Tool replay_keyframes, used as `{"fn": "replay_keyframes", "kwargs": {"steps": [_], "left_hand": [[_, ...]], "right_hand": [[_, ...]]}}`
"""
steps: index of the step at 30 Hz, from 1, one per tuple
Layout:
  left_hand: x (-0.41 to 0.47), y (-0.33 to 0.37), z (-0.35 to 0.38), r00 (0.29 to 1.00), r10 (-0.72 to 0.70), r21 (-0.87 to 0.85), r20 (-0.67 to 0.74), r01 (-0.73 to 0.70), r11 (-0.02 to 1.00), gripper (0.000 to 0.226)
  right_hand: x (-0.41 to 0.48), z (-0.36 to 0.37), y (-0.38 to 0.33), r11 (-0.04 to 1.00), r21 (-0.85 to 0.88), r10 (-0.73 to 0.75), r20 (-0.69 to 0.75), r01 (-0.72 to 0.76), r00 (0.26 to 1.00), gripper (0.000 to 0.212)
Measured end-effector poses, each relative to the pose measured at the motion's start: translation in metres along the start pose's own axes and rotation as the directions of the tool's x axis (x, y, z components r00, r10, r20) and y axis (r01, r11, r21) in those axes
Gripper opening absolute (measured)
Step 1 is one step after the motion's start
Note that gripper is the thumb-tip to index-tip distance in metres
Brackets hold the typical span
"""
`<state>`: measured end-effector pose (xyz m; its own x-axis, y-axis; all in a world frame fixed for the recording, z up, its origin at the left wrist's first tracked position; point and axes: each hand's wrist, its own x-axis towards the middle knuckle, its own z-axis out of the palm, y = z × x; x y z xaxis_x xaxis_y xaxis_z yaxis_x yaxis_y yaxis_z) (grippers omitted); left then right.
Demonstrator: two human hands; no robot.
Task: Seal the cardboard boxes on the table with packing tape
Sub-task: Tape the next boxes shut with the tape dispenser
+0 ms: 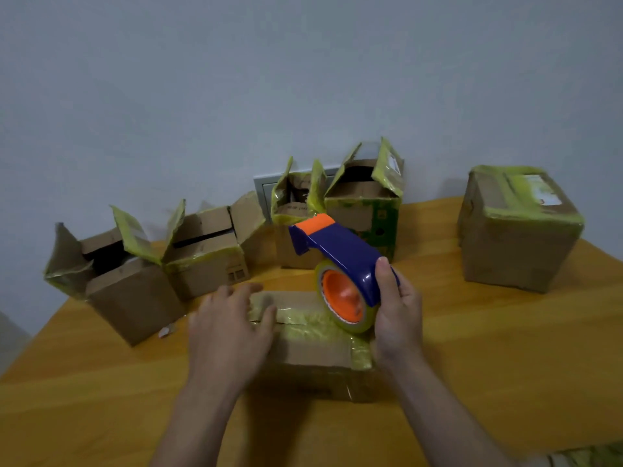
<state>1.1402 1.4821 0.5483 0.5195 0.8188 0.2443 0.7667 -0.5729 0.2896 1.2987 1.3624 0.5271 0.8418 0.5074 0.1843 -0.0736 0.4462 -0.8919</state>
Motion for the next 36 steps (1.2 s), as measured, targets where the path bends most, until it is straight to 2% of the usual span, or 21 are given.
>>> {"fn": "replay_keyframes", "kwargs": {"steps": [2, 4, 7, 10, 12, 14, 17, 20, 24, 27, 29, 31, 33, 35, 36], "left_hand": [[-0.022, 0.030, 0.007, 0.987, 0.087, 0.039, 0.133, -0.092, 0.995, 0.063], [-0.038, 0.053, 0.017, 0.965, 0.077, 0.119, 0.250, -0.109, 0.987, 0.092], [-0.046, 0.064, 0.030, 0.970, 0.034, 0.132, 0.240, -0.068, 0.989, 0.118], [-0.046, 0.067, 0.034, 0.970, 0.018, 0.152, 0.241, -0.056, 0.987, 0.124], [-0.046, 0.067, 0.034, 0.965, 0.046, 0.132, 0.260, -0.083, 0.988, 0.119], [-0.045, 0.063, 0.031, 0.946, 0.145, 0.048, 0.291, -0.166, 0.985, 0.112], [-0.035, 0.049, 0.022, 0.880, 0.347, -0.143, 0.325, -0.317, 0.937, 0.096], [-0.017, 0.035, 0.021, 0.812, 0.487, -0.252, 0.323, -0.422, 0.871, 0.079], [0.005, 0.019, 0.037, 0.786, 0.570, -0.414, 0.239, -0.448, 0.792, 0.063], [0.015, 0.014, 0.040, 0.784, 0.581, -0.439, 0.218, -0.453, 0.776, 0.057], [0.017, 0.013, 0.034, 0.798, 0.540, -0.471, 0.267, -0.381, 0.796, 0.055], [0.016, 0.013, 0.024, 0.870, 0.429, -0.617, 0.244, -0.202, 0.760, 0.045], [0.015, 0.019, 0.013, 0.956, 0.244, -0.808, 0.161, -0.014, 0.589, 0.038], [0.018, 0.026, 0.004, 0.961, 0.127, -0.924, 0.246, 0.193, 0.329, 0.045], [0.018, 0.030, 0.001, 0.940, 0.136, -0.934, 0.314, 0.280, 0.220, 0.046]], "right_hand": [[0.000, -0.003, -0.003, 0.999, 0.043, 0.005, -0.046, -0.003, 0.999, 0.032], [0.004, -0.010, -0.008, 0.998, 0.054, -0.004, -0.097, 0.009, 0.995, 0.034], [0.011, -0.024, -0.015, 0.999, 0.050, -0.006, -0.120, 0.012, 0.993, 0.034], [0.013, -0.035, -0.018, 0.999, 0.048, 0.002, -0.114, 0.004, 0.994, 0.034], [0.011, -0.038, -0.019, 0.998, 0.060, -0.012, -0.096, 0.017, 0.995, 0.037], [0.010, -0.042, -0.020, 0.996, 0.077, -0.032, -0.089, 0.039, 0.996, 0.035], [0.011, -0.051, -0.021, 0.997, 0.059, -0.050, -0.075, 0.055, 0.996, 0.027], [0.016, -0.060, -0.022, 0.996, 0.038, -0.074, -0.054, 0.077, 0.996, 0.023], [0.023, -0.067, -0.025, 0.996, -0.005, -0.091, 0.024, 0.092, 0.996, 0.027], [0.026, -0.068, -0.029, 0.991, -0.052, -0.112, 0.125, 0.120, 0.986, 0.028], [0.028, -0.071, -0.032, 0.989, -0.070, -0.118, 0.190, 0.133, 0.975, 0.028], [0.031, -0.075, -0.036, 0.987, -0.081, -0.114, 0.263, 0.139, 0.958, 0.032], [0.033, -0.077, -0.039, 0.983, -0.087, -0.122, 0.336, 0.160, 0.934, 0.054], [0.033, -0.073, -0.043, 0.974, -0.107, -0.144, 0.397, 0.202, 0.906, 0.070], [0.032, -0.071, -0.045, 0.968, -0.116, -0.155, 0.425, 0.224, 0.892, 0.072]]}}
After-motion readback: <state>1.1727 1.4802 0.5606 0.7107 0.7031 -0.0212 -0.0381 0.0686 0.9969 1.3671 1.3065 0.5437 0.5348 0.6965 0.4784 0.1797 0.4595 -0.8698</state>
